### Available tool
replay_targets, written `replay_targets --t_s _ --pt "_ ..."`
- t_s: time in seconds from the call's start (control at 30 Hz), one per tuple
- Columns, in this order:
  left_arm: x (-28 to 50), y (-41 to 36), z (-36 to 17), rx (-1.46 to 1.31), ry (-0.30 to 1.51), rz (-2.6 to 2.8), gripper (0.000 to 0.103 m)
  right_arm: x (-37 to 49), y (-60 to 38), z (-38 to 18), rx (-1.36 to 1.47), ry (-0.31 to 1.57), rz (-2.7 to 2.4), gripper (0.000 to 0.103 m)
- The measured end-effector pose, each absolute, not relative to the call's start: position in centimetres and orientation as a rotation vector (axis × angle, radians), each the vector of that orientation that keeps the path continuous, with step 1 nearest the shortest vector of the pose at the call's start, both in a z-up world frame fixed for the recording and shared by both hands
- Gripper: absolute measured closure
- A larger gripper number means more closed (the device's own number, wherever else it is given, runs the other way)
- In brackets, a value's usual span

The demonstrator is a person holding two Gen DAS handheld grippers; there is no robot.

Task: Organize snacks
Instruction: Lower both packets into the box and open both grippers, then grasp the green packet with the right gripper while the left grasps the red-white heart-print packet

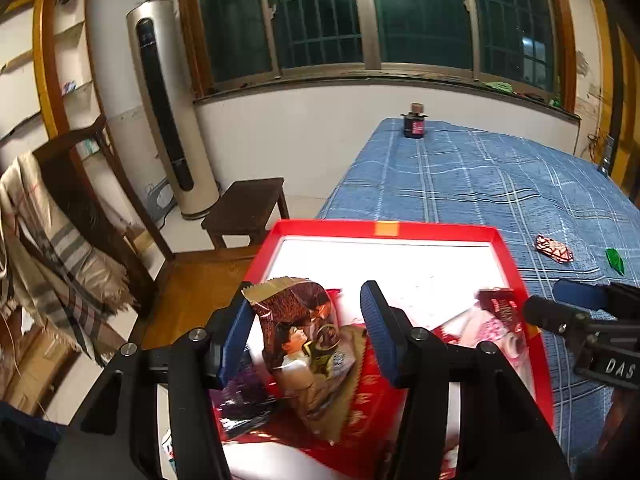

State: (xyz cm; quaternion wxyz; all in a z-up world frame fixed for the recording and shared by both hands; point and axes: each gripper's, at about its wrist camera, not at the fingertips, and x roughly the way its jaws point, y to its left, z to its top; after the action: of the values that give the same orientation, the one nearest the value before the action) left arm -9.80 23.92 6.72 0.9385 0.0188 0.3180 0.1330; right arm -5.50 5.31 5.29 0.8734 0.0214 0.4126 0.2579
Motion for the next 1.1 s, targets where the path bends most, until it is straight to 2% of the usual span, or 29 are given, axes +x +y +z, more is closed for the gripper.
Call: replay_targets --t_s 0.17,0.23,0.47,0.53,0.57,0.77,1.1 --pt "-8.7 20.6 7.5 0.090 0.636 0.217 0.050 -4.7 -0.2 5.4 0.049 0.842 0.438 0.040" --pt "-8.1 19.0 8.0 0.110 0.630 0.183 0.045 -4.0 -3.2 5.5 0.051 0.836 0.384 0.037" --pt "-4.3 11.7 9.6 0.149 0.652 0.032 0.043 -1.2 -13.7 5.2 0.037 0.831 0.215 0.035" --pt "-2.9 9.6 9.4 0.167 0.663 0.011 0.032 -0.2 -16.2 4.6 0.036 0.845 0.183 0.035" --pt "-2.1 8.6 9.2 0.179 0.672 0.010 0.031 0.2 -17.4 4.3 0.039 0.853 0.172 0.035" --pt "2.4 4.2 6.6 0.177 0.795 -0.005 0.031 1.6 -22.4 2.5 0.051 0.881 0.150 0.035" --pt "6.1 0.4 3.5 0.239 0.822 0.046 0.031 3.2 -22.6 1.3 0.013 0.908 0.219 0.035"
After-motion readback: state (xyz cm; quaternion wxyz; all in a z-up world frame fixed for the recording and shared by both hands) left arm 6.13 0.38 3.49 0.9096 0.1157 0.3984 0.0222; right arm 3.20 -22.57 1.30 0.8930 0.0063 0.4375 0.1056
